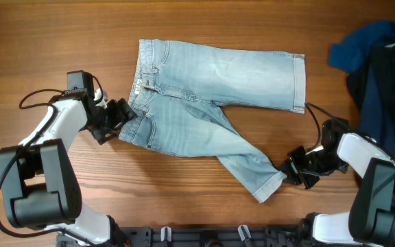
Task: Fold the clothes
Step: 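Move the right gripper down to the lower leg hem and grasp it, then drag the lower leg with the right gripper up and rightward to align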
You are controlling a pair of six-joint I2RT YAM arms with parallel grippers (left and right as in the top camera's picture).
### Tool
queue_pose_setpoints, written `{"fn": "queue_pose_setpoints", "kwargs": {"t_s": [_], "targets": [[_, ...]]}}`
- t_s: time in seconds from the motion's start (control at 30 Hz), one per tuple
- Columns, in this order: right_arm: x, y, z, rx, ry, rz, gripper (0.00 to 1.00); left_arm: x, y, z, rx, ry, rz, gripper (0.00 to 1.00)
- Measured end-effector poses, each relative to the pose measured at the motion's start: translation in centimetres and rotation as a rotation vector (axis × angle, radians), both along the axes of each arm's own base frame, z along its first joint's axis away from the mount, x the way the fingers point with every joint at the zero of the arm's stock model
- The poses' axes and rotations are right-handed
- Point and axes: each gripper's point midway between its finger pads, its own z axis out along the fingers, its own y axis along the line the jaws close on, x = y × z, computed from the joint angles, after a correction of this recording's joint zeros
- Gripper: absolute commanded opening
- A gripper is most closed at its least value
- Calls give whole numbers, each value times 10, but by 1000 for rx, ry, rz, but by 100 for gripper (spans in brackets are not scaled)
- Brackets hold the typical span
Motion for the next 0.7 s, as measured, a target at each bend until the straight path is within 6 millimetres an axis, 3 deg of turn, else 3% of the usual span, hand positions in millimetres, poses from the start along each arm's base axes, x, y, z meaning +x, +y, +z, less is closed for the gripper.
{"fn": "queue_pose_setpoints", "kwargs": {"t_s": [0.03, 0.07, 0.17, 0.33, 0.47, 0.57, 0.7], "targets": [[8, -3, 1, -9, -51, 38, 4, 0, 0, 0, 0, 0, 0, 89], [32, -14, 7, -54, -176, 138, 4, 0, 0, 0, 0, 0, 0, 89], [48, -20, 17, -77, -251, 216, 4, 0, 0, 0, 0, -1, 0, 89], [109, -38, 59, -154, -490, 359, 4, 0, 0, 0, 0, -2, 0, 89], [132, -44, 90, -188, -608, 473, 5, 1, 0, 0, 1, -5, 0, 89], [128, -37, 99, -152, -621, 527, 5, 3, 0, 1, 2, -12, 0, 89], [90, -18, 101, -46, -515, 613, 5, 3, 0, 1, 2, -13, 0, 89]]}}
